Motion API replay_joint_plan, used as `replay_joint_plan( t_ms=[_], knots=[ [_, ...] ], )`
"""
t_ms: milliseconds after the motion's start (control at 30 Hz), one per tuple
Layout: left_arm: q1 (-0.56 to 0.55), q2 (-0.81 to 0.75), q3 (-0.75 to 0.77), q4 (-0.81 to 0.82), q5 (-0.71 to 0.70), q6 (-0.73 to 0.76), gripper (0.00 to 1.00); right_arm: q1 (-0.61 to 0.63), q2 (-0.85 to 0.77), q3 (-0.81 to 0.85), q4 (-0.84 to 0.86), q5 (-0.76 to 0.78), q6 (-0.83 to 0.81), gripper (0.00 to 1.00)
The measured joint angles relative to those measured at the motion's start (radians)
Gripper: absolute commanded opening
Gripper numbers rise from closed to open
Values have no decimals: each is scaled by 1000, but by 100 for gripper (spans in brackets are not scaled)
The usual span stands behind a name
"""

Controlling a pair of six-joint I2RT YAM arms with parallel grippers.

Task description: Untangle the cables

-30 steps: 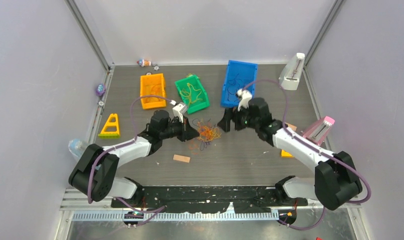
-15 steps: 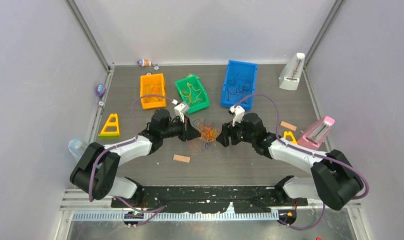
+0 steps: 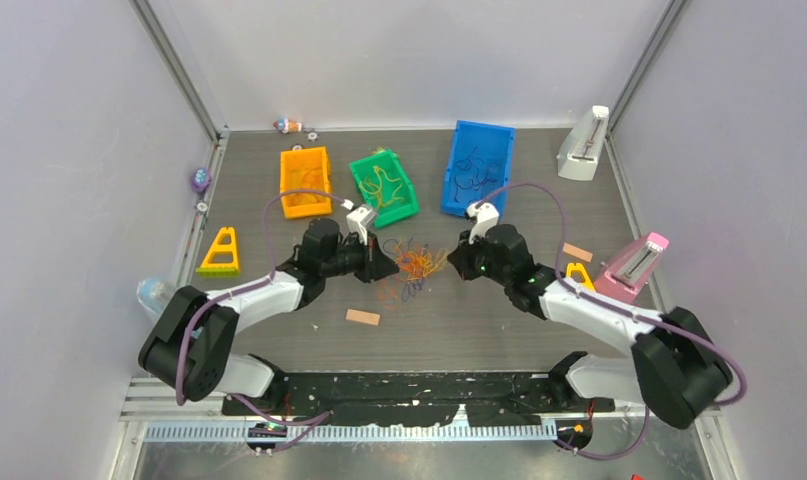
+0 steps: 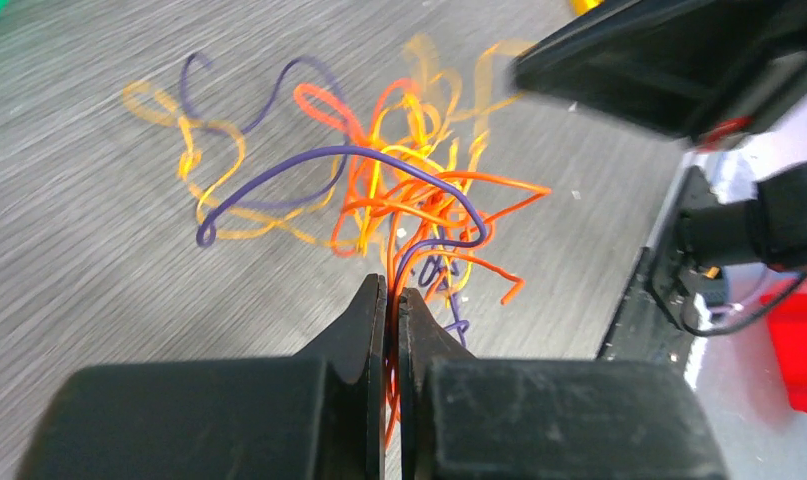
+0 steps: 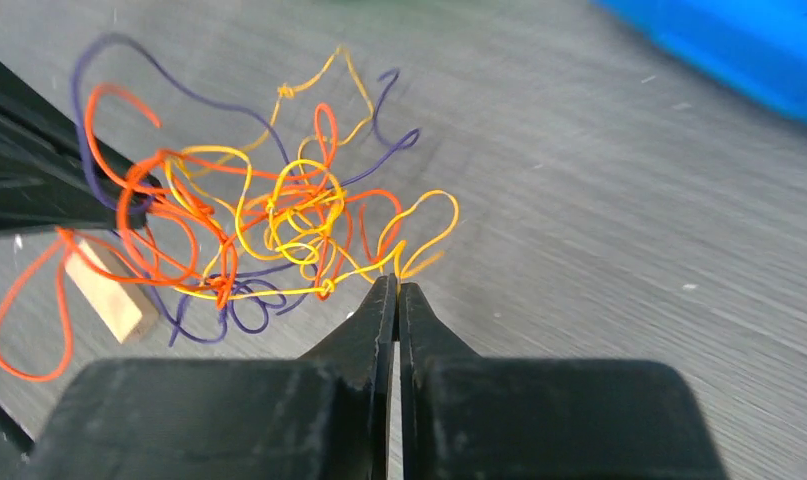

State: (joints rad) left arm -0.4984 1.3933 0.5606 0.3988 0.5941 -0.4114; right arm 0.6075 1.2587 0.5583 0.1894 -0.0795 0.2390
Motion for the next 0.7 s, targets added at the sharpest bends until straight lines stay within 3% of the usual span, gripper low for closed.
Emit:
replay_joint_plan(
  t_ms=[200, 433, 700],
  knots=[
    [5, -52, 6, -148, -234, 19, 0, 1, -246, -5, -98, 327, 68, 5],
    [55, -144, 3, -246, -475, 1, 0, -29, -415, 18, -399, 808, 268, 5],
    [59, -183, 1, -363, -726, -32, 2, -42, -562, 49, -621, 1065, 407, 5]
  ],
)
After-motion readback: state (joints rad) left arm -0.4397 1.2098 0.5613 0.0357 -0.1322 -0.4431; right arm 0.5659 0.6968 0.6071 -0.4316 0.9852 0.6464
